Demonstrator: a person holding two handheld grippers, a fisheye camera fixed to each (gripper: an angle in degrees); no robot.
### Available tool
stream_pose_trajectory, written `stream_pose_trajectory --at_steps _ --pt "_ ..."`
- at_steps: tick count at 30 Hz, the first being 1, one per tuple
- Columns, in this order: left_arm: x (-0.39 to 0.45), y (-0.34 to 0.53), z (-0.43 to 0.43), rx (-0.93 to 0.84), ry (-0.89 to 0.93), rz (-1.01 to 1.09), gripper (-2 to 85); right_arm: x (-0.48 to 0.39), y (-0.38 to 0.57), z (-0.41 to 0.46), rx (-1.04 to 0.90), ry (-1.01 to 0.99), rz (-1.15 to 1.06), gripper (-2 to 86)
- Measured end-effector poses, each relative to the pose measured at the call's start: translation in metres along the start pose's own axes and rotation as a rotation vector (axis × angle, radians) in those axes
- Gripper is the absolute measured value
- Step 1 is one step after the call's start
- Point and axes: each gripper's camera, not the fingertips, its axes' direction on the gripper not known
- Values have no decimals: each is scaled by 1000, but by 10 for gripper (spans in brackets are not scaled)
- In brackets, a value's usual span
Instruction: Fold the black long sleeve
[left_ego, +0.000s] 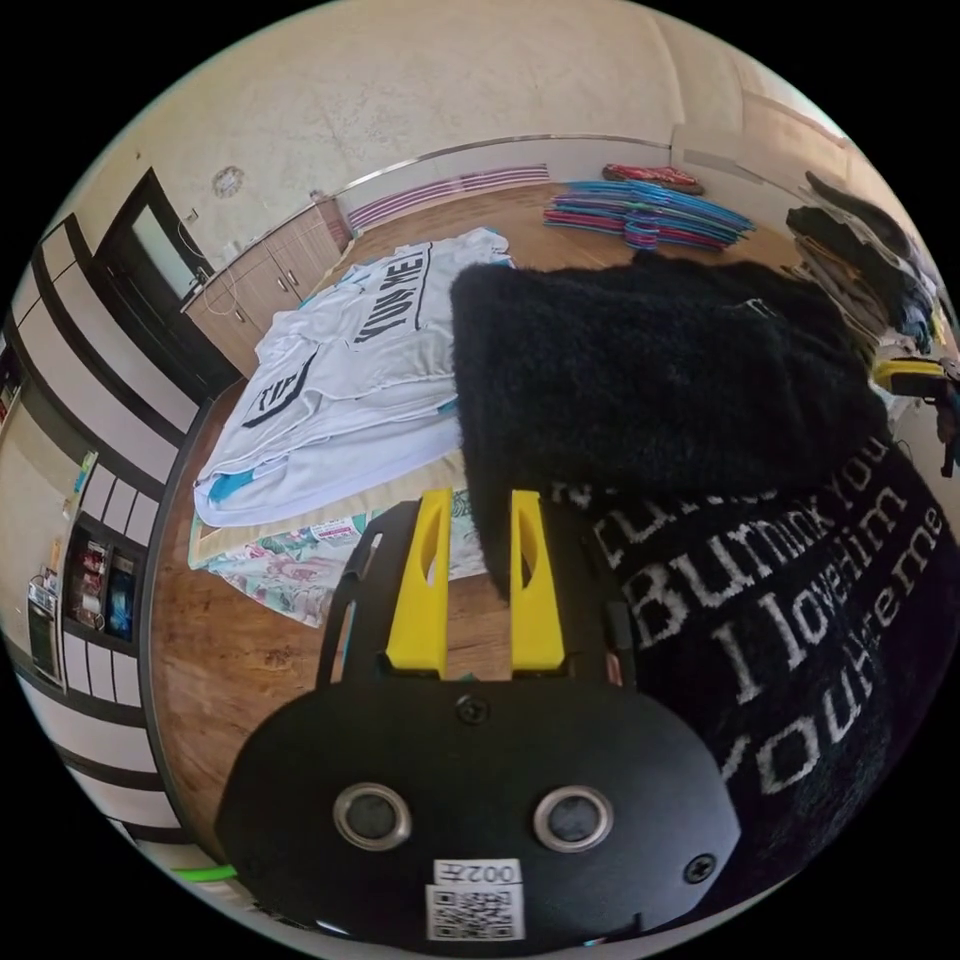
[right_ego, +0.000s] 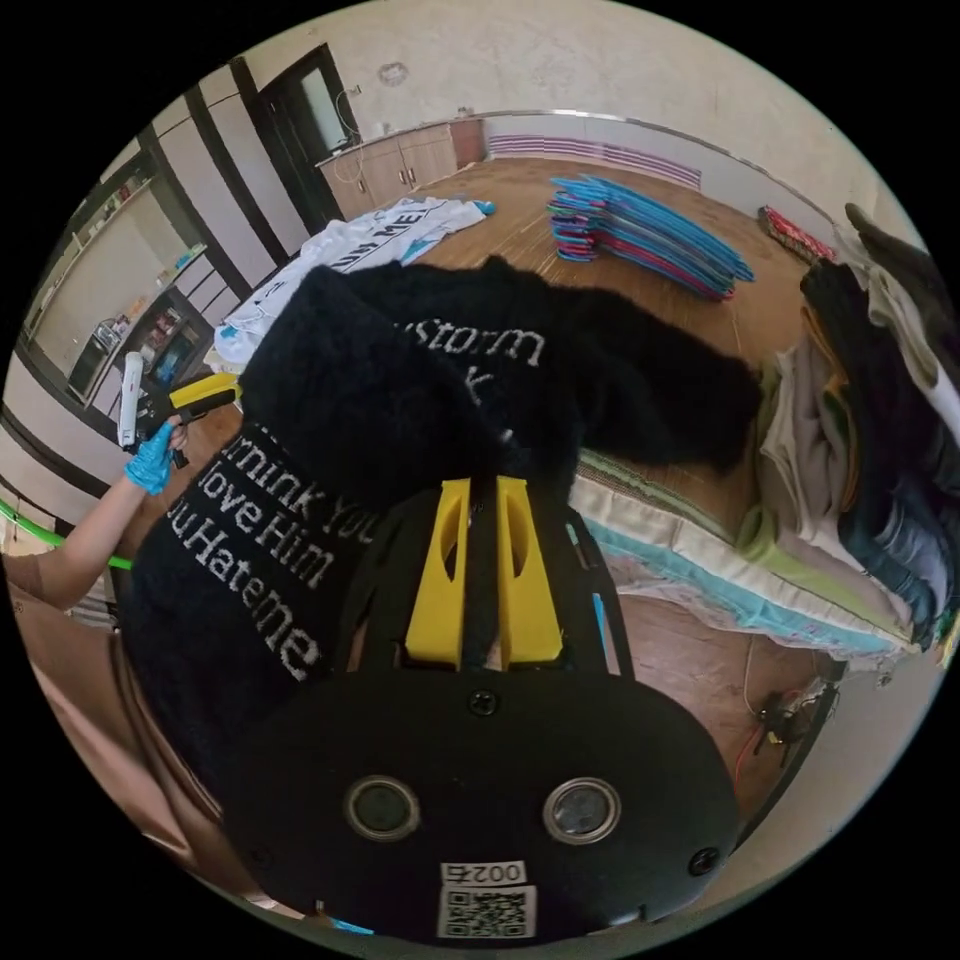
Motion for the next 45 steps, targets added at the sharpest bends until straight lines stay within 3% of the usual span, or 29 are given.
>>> stream_pose_trajectory --at_steps 4,14,22,28,30,32,38,45 --pt "-12 5 -2 7 9 -26 76 -11 -18 -18 101 27 -57 78" --pt "-20 8 0 11 6 27 67 -109 -139 22 316 -172 -404 134" --pt "-31 14 -6 56 11 -66 48 -170 -243 116 231 -244 -375 134" --pt "-39 18 -22 97 -26 -89 31 -198 -290 168 77 -310 -347 26" --pt "-48 19 -30 117 -36 -130 25 -215 -300 162 160 -259 -412 15" --pt "-58 19 -32 112 -39 -166 20 -229 -308 163 198 -225 -458 14" --pt "-72 17 -8 -41 27 -187 4 -264 -331 212 34 -97 -547 56" --pt "-69 26 -33 -56 37 -156 -6 -224 -323 160 147 -205 -488 78"
